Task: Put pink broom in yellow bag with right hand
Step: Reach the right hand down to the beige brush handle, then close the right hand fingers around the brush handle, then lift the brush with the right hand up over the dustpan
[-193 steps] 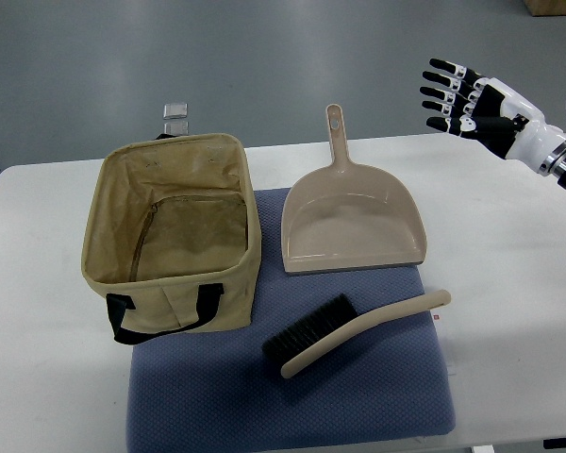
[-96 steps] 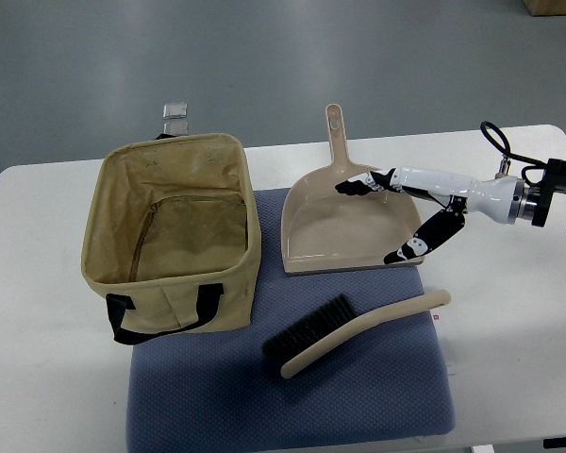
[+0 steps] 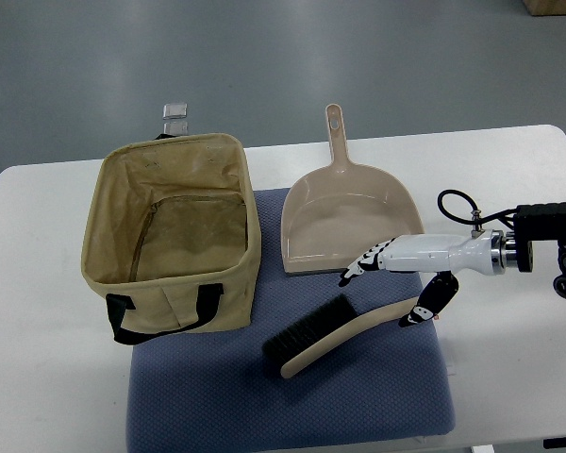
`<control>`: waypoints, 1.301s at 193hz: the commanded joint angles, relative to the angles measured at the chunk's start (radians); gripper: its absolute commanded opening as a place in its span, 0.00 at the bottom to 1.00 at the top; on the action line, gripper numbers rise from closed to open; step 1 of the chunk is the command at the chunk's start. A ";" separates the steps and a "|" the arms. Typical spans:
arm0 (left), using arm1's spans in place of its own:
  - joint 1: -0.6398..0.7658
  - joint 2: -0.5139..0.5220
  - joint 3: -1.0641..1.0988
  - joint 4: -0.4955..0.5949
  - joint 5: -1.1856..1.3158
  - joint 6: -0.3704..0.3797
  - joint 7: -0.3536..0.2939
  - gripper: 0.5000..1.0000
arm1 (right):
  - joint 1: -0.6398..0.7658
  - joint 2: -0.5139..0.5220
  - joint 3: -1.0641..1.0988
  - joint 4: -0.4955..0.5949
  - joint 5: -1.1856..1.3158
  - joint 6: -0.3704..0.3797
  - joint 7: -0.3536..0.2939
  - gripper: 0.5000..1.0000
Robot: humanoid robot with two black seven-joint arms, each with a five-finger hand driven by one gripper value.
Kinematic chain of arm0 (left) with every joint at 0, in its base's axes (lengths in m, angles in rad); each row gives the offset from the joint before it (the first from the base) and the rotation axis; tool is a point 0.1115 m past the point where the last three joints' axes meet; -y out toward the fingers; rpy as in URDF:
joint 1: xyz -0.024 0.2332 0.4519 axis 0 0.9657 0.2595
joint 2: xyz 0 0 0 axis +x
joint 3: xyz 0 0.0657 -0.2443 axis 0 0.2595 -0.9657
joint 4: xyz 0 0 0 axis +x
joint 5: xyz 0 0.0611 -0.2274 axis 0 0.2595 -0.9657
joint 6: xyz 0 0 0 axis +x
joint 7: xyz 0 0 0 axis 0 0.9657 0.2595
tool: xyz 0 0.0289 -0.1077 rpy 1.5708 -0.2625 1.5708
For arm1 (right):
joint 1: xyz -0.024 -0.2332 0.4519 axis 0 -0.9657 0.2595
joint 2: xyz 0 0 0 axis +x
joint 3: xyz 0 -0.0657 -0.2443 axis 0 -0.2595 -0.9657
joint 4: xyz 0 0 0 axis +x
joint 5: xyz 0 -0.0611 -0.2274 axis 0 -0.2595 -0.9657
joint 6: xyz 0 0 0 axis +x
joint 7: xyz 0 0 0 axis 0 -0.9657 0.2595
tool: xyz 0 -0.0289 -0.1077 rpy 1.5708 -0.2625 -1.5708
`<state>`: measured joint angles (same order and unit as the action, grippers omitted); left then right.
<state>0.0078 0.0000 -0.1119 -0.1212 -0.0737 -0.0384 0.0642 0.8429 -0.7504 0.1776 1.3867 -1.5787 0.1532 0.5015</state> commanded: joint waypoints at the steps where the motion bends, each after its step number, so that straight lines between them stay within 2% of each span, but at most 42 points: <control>1: 0.000 0.000 0.000 0.000 0.000 0.000 0.000 1.00 | 0.007 -0.003 -0.024 0.000 -0.035 -0.027 -0.020 0.67; 90: 0.000 0.000 0.000 0.000 0.000 0.000 -0.001 1.00 | 0.012 -0.003 -0.087 -0.001 -0.133 -0.101 -0.087 0.60; 134: 0.000 0.000 0.000 0.000 0.000 0.000 0.000 1.00 | 0.010 -0.004 -0.090 -0.012 -0.170 -0.118 -0.093 0.47; 160: 0.000 0.000 0.000 0.000 0.000 0.000 0.000 1.00 | 0.010 -0.004 -0.102 -0.012 -0.182 -0.119 -0.093 0.47; 212: 0.000 0.000 0.000 0.000 0.000 0.000 0.000 1.00 | 0.010 -0.003 -0.172 -0.020 -0.188 -0.187 -0.093 0.48; 225: 0.000 0.000 0.001 0.000 0.000 0.000 0.000 1.00 | 0.013 -0.003 -0.172 -0.023 -0.188 -0.196 -0.093 0.43; 230: 0.000 0.000 0.000 0.000 0.000 0.000 0.000 1.00 | 0.013 -0.004 -0.170 -0.025 -0.188 -0.198 -0.093 0.36; 242: 0.000 0.000 0.000 0.000 0.000 0.000 0.000 1.00 | 0.019 -0.003 -0.168 -0.026 -0.188 -0.199 -0.093 0.27; 251: 0.000 0.000 0.000 0.000 0.000 0.000 0.000 1.00 | 0.038 -0.001 -0.168 -0.029 -0.187 -0.199 -0.095 0.14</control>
<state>0.0077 0.0000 -0.1119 -0.1212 -0.0737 -0.0384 0.0645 0.8581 -0.7540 0.0075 1.3623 -1.7672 -0.0437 0.4081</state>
